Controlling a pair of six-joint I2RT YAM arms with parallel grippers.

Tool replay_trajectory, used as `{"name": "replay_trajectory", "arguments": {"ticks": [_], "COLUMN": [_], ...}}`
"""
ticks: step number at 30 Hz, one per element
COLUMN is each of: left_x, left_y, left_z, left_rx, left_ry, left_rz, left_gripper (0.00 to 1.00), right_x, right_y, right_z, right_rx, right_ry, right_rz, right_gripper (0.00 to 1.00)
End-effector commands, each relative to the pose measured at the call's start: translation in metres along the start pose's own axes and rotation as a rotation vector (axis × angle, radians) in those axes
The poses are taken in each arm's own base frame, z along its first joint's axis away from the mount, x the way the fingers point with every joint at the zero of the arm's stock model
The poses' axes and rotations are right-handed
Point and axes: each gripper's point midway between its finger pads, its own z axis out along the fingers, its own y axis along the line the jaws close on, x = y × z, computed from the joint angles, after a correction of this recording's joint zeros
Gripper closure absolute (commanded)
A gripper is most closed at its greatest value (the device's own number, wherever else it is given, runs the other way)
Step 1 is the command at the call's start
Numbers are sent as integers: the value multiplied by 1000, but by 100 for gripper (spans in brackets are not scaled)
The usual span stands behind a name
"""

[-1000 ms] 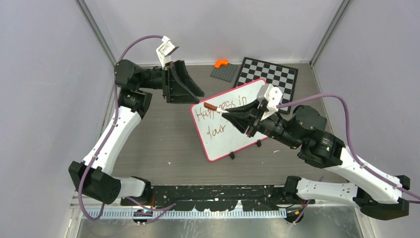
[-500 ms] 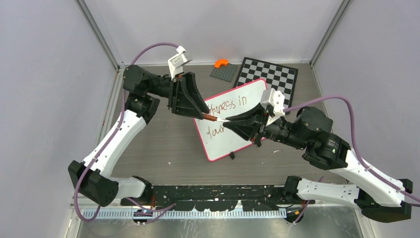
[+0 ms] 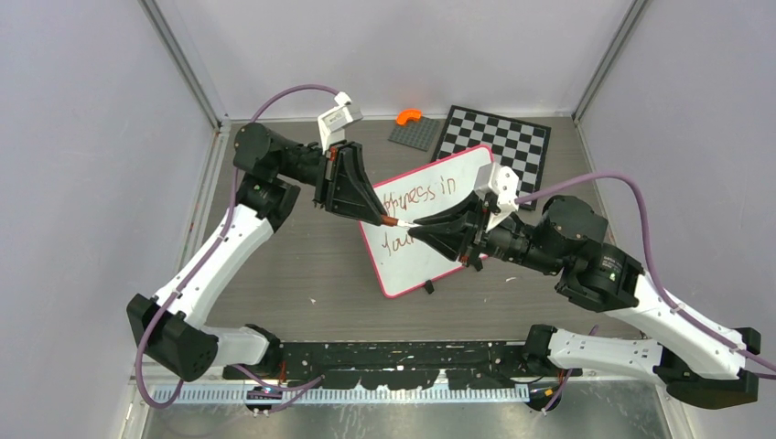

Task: Write a sentence on the whiteboard
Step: Close the whiteboard marker at the center of the board.

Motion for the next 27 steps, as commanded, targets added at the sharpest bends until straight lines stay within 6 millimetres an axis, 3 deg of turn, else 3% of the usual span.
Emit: {"name": "replay_trajectory", "arguments": {"ticks": [1, 3, 11, 17, 20, 22, 23, 27], "left_x": [2, 3, -4, 2, 4, 4, 3, -7], "left_y": [-12, -7, 12, 11, 12, 18, 23, 37], "left_z": [4, 5, 18, 30, 27, 15, 7, -34], "left_rx": [21, 18, 0, 34, 32, -3, -27, -128], "left_ry": [11, 2, -54, -30, -16, -29, -42, -93], "left_rz": [58, 42, -45, -64, -55, -46, -45, 3], "left_gripper": [94, 100, 100, 100, 100, 100, 98, 61], "right_x": [-15, -17, 0, 3, 0, -1, 2, 24], "right_y": [-5, -9, -13, -13, -15, -21, -25, -36], "right_z": [1, 2, 15, 21, 20, 15, 12, -4], "right_rx": [34, 59, 80, 74, 79, 104, 122, 163], "right_ry": [-30, -33, 23, 38, 32, 37, 47, 116], "right_rz": [26, 38, 80, 84, 65, 40, 23, -18], "right_gripper": [100, 100, 100, 100, 100, 100, 100, 100]}}
